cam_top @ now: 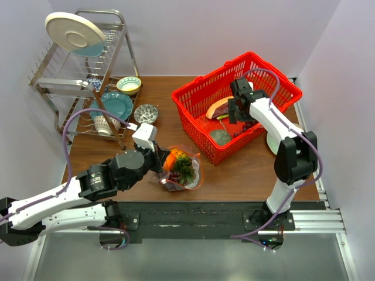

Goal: Place the food in the zip-top bag and seal the zipper
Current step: Pick up the fake fruit from the bin.

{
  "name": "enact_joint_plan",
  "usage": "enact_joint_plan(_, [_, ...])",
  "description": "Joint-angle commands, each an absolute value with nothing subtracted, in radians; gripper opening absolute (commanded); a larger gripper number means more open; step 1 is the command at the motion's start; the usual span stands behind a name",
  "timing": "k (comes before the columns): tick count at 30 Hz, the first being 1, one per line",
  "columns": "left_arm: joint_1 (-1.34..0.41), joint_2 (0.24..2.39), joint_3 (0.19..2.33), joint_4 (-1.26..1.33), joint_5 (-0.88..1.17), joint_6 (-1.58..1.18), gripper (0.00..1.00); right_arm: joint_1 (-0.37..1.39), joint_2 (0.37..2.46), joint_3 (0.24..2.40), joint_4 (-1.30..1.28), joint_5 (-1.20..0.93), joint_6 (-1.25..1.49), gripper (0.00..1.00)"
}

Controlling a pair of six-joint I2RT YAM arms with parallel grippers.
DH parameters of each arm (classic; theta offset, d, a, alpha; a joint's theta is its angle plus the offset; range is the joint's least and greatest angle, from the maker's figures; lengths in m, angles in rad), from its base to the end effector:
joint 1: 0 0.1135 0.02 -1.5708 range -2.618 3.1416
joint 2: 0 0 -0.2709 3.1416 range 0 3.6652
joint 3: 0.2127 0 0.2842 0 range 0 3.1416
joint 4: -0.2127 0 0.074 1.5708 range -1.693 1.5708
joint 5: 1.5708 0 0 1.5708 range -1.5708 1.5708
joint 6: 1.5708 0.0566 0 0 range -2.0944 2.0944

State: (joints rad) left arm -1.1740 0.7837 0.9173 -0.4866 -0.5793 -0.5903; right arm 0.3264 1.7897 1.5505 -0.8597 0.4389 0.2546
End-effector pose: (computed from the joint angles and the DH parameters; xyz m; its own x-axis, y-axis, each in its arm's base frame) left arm 0.1095 -0.1811 0.3592 -0.4301 -0.1788 -0.8849 0.4019 0.8398 -0.3651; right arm 0.4054 0.1118 0.2589 -0.8435 -0.0448 -0.5353 0.1087 0.9617 -0.2518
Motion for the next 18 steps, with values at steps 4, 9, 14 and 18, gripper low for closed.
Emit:
enact_joint_plan(4, [-1.175, 0.769, 0.907, -0.408, -0.577, -0.584, 0.00, 0.308, 1.838, 1.508, -0.747, 0.434, 0.290, 0.87])
enact_joint_plan(9, [-1.175, 0.770, 0.904, -0.403, -0.575, -0.581, 0.00, 0.288, 1.867, 1.468, -0.713, 0.460, 0.299, 0.87])
enact_joint_plan(14, [-1.175, 0.775, 0.904, -0.396, -0.569, -0.580, 0.00, 0.281, 1.911, 1.442, -0.689, 0.486, 0.322, 0.86])
enact_joint_plan(18, [-1.175, 0.775, 0.900, -0.393, -0.561, -0.580, 0.00, 0.278, 1.943, 1.420, -0.657, 0.511, 0.331, 0.84])
